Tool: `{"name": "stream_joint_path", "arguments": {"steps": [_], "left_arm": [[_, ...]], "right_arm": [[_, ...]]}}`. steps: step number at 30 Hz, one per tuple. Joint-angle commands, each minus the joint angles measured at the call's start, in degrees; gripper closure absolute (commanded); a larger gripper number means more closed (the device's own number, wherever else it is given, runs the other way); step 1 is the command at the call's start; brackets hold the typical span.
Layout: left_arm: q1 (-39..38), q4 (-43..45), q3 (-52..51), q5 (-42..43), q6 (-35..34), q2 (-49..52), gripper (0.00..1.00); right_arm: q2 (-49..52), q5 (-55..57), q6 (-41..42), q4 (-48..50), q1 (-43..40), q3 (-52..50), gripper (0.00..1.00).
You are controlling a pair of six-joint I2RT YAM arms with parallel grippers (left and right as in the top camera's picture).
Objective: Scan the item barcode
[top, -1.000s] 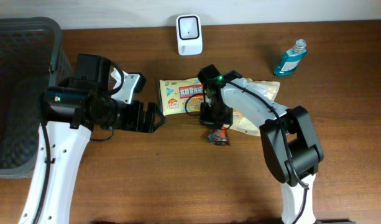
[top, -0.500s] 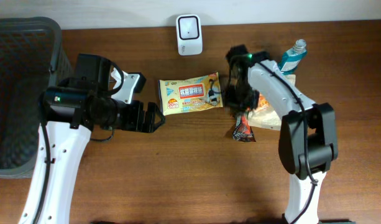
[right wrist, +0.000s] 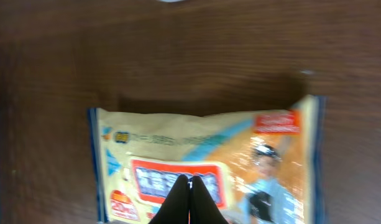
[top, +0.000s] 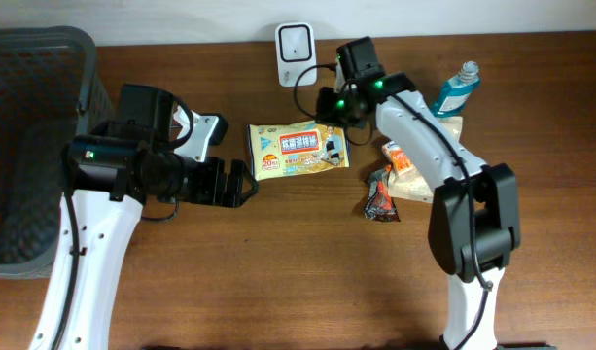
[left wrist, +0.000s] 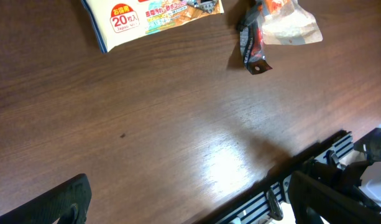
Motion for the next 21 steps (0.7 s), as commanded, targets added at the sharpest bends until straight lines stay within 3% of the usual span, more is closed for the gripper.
{"name": "stream_joint_path", "arguments": {"steps": [1, 10, 21], "left_arm": [[0.2, -0.1, 0.6, 0.7, -0.3, -0.2, 0.01], [0.2, -0.1, 0.6, 0.8, -0.3, -0.2, 0.01], [0.2, -0.1, 0.6, 0.8, -0.3, -0.2, 0.01]], "right_arm": [[3.2, -1.6, -0.4, 2.1, 2.3, -0.9, 0.96], [9.9, 7.6, 1.6, 1.0, 3.3, -0.9, 0.96], [3.5, 8.4, 3.1, -9.7, 3.3, 2.0, 0.96]]}}
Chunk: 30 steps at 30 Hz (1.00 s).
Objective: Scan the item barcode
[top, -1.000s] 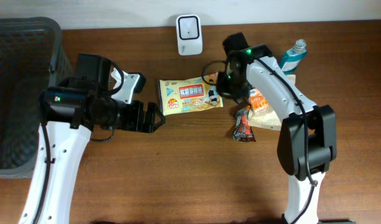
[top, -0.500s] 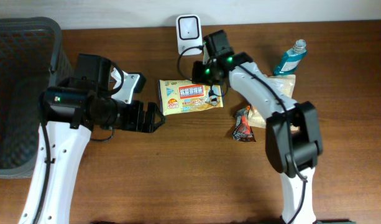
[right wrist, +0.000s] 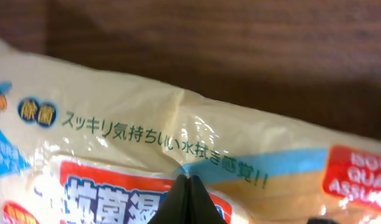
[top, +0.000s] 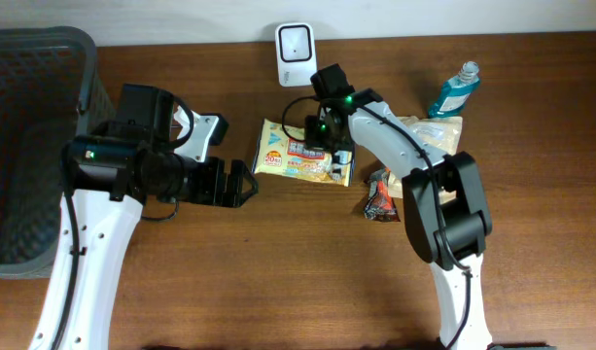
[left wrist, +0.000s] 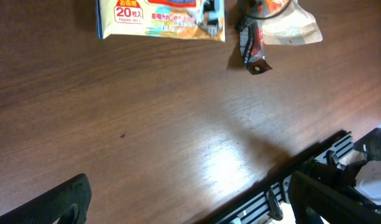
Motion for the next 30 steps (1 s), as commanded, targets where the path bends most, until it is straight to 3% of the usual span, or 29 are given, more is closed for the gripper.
{"name": "stream_joint_path", "arguments": {"steps": [1, 7, 19, 26, 30], "left_arm": [[0.2, -0.1, 0.6, 0.8, -0.3, -0.2, 0.01], [0.2, -0.1, 0.6, 0.7, -0.3, -0.2, 0.01], [0.2, -0.1, 0.6, 0.7, -0.3, -0.2, 0.01], [0.2, -0.1, 0.6, 0.8, -0.3, -0.2, 0.01], [0.2, -0.1, 0.6, 0.8, -0.3, -0.2, 0.01]], "right_arm": [[-4.5, 1.2, 1.7, -3.2, 0.0, 2.3, 0.96], [-7.2, -4.7, 1.7, -4.2, 0.1, 2.9, 0.96], [-5.2, 0.2, 6.7, -16.0, 0.5, 0.8, 0.96], [-3.4, 0.9, 8.2, -9.0, 0.3, -6.4, 0.96], [-3.4, 7.9, 8.4, -4.9, 0.2, -6.9, 0.96]]}}
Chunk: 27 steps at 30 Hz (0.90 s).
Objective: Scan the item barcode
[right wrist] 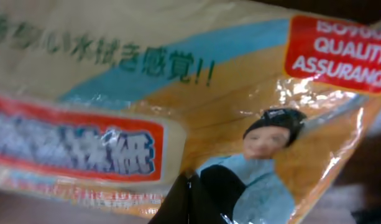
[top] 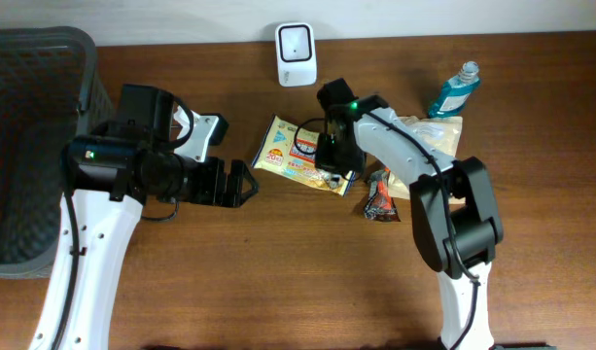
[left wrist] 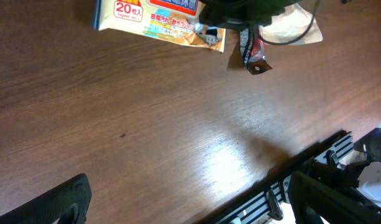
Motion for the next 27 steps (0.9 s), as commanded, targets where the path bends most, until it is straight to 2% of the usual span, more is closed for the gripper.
{"name": "stream_joint_path", "arguments": {"steps": [1, 6, 12, 19, 27], "left_arm": [[0.2, -0.1, 0.6, 0.7, -0.3, -0.2, 0.01], [0.2, -0.1, 0.6, 0.7, -0.3, -0.2, 0.01], [0.2, -0.1, 0.6, 0.7, -0.3, -0.2, 0.01], [0.2, -0.1, 0.6, 0.7, -0.3, -0.2, 0.01], [0.2, -0.1, 0.6, 0.7, -0.3, -0.2, 0.01]], "right_arm": [[0.6, 8.1, 0.9, 3.3, 0.0, -0.6, 0.96], [0.6, 9.2, -6.1, 9.8, -0.2, -0.6, 0.96], [0.1, 4.5, -6.0, 7.8, -0.2, -0.3, 0.96], [-5.0, 3.8, -5.6, 4.0, -0.1, 1.7, 0.96], [-4.8, 4.0, -5.7, 16.9, -0.1, 1.6, 0.96]]}}
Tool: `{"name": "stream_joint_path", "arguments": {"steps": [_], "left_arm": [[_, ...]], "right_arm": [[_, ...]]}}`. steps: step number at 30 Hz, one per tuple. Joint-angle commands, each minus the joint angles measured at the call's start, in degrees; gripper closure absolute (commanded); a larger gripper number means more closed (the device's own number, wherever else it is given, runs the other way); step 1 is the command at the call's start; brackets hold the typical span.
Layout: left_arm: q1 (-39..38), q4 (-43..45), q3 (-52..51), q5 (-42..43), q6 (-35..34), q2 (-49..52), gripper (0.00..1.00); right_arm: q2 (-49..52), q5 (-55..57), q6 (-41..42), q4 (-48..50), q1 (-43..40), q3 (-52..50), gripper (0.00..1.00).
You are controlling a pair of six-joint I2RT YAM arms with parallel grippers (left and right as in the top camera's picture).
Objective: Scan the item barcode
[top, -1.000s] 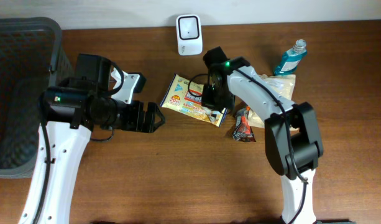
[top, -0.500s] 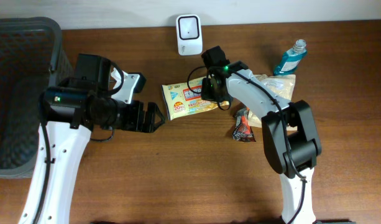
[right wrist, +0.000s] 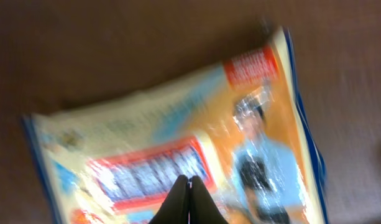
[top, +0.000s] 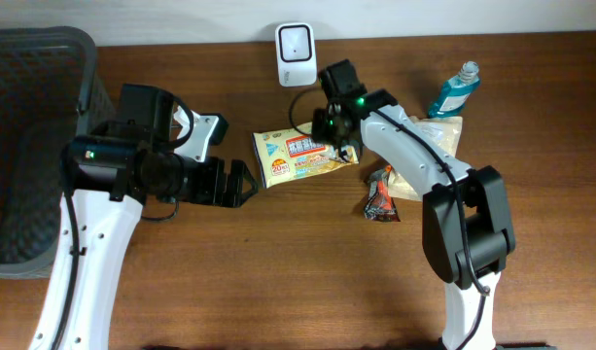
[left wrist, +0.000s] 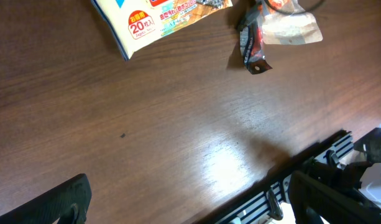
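A yellow wet-wipes pack (top: 296, 157) lies printed face up on the brown table, tilted, its left end nearer me. It shows blurred in the right wrist view (right wrist: 178, 149) and at the top of the left wrist view (left wrist: 159, 15). My right gripper (top: 336, 128) is shut, its black fingertips (right wrist: 190, 182) pressed together over the pack's face with nothing between them. The white scanner (top: 295, 41) stands at the table's far edge. My left gripper (top: 241, 183) hangs open left of the pack, over bare wood (left wrist: 196, 208).
A dark mesh basket (top: 35, 146) fills the left side. Right of the pack lie a dark snack wrapper (top: 379, 194), a clear bag of food (top: 414, 165) and a blue bottle (top: 455, 87). The table's front edge (left wrist: 289, 165) crosses the left wrist view.
The pack has turned the other way: its left end now lies nearer me and its right end farther. My right gripper has moved from the pack's near side to its far right part, still shut.
The pack lay straight below the scanner, with my shut right gripper at its far edge. The gripper was then over the pack's face, and the pack had shifted and tilted, left end away. Now it tilts the opposite way. My left arm stayed still and open throughout.
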Motion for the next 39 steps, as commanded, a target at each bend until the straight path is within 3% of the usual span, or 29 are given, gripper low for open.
{"name": "stream_joint_path", "arguments": {"steps": [1, 13, 29, 36, 39], "left_arm": [[0.2, 0.0, 0.6, 0.7, -0.3, -0.2, 0.01], [0.2, 0.0, 0.6, 0.7, -0.3, -0.2, 0.01], [0.2, 0.0, 0.6, 0.7, -0.3, -0.2, 0.01], [0.2, 0.0, 0.6, 0.7, -0.3, -0.2, 0.01], [0.2, 0.0, 0.6, 0.7, -0.3, -0.2, 0.01]], "right_arm": [[0.6, 0.0, -0.7, 4.2, 0.0, 0.9, 0.96], [8.4, 0.0, -0.8, 5.4, -0.1, 0.7, 0.96], [1.0, -0.3, -0.2, -2.8, -0.1, 2.0, 0.96], [-0.8, -16.4, -0.2, -2.0, 0.0, 2.4, 0.96], [-0.4, -15.3, -0.2, -1.7, 0.7, 2.3, 0.96]]}}
